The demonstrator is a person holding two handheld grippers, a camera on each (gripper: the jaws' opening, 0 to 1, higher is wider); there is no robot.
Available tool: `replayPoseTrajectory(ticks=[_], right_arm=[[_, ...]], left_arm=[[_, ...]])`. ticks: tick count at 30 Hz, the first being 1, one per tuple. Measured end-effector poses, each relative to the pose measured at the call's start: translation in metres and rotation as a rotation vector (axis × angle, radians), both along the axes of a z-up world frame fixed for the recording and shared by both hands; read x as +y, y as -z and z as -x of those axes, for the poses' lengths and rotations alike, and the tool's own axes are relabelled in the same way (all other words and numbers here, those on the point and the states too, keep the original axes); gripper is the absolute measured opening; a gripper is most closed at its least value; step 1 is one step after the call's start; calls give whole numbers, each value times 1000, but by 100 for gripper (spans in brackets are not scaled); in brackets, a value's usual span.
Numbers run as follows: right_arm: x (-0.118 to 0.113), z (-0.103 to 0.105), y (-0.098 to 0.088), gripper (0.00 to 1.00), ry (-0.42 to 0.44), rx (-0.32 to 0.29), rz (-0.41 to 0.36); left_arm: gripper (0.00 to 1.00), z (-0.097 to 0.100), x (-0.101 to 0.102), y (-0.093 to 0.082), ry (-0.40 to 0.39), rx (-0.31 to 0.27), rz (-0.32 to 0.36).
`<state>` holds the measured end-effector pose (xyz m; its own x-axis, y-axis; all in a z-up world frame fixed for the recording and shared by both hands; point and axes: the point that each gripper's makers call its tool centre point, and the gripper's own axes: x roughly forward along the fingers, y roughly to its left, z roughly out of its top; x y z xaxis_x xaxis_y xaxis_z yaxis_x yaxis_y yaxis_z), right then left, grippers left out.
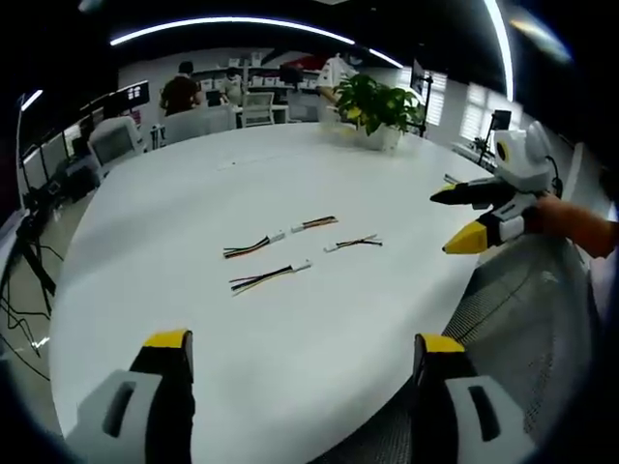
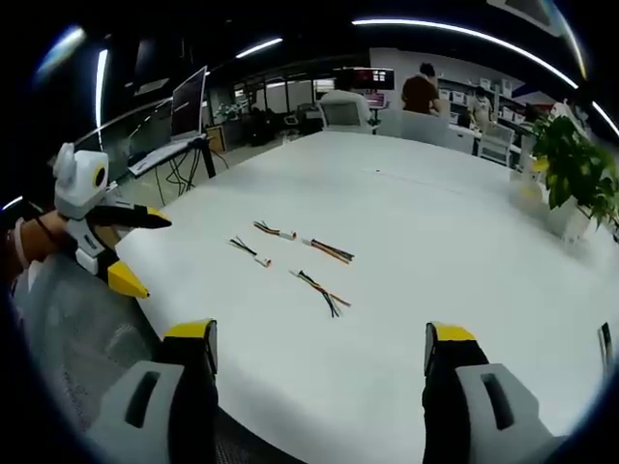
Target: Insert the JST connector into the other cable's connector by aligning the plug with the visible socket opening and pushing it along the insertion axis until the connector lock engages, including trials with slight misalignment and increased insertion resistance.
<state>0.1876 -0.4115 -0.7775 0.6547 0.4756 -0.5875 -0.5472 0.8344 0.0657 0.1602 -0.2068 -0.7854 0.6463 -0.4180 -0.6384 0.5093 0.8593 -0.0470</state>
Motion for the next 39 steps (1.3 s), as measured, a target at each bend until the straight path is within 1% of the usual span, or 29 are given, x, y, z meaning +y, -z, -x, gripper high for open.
replayPoseTrajectory(ticks=[3,5,7,8,10,16,18,20,24,27,30,31,33,34,37,39], right_arm=[[0,0,0,85,-2,-2,4],[-2,-1,-1,83,0,-11,11],[-3,-2,-3,81,6,-18,9],[-3,-3,-4,81,10,-19,5],[-3,-3,-3,83,20,-13,-2],[-3,-2,-1,85,18,-3,3],[-3,-1,-1,85,15,-2,6],[-2,-1,-1,84,14,-5,6],[-2,-2,-4,80,11,-14,5],[-1,-2,-5,78,5,-22,7],[0,0,-3,78,-4,-13,9],[1,0,-3,77,-8,-11,10],[1,1,-3,77,-11,-11,13],[1,0,-3,76,-13,-12,14],[-1,-1,-4,74,-7,-15,10],[-4,-3,-5,73,15,-3,-11]], left_arm=[[91,-1,1,0,-4,-2,-5],[88,-4,8,-3,-21,-29,-48],[88,-4,8,-5,-28,-34,-41],[88,-5,8,-8,-34,-43,-25],[87,-7,8,-10,-39,-53,-19],[90,-7,8,-10,-48,-43,-1],[91,-6,8,-8,-49,-32,1],[91,-5,8,-8,-48,-28,0],[89,-6,6,-9,-37,-39,-2],[89,-5,6,-8,-37,-31,-8],[89,-6,7,-8,-40,-33,-13],[89,-6,7,-9,-40,-38,-9],[84,-8,6,-13,-27,-63,-2],[82,-8,6,-14,-28,-67,-2],[81,-12,13,-17,-36,-107,-66],[80,-12,15,-17,-55,-102,-62]])
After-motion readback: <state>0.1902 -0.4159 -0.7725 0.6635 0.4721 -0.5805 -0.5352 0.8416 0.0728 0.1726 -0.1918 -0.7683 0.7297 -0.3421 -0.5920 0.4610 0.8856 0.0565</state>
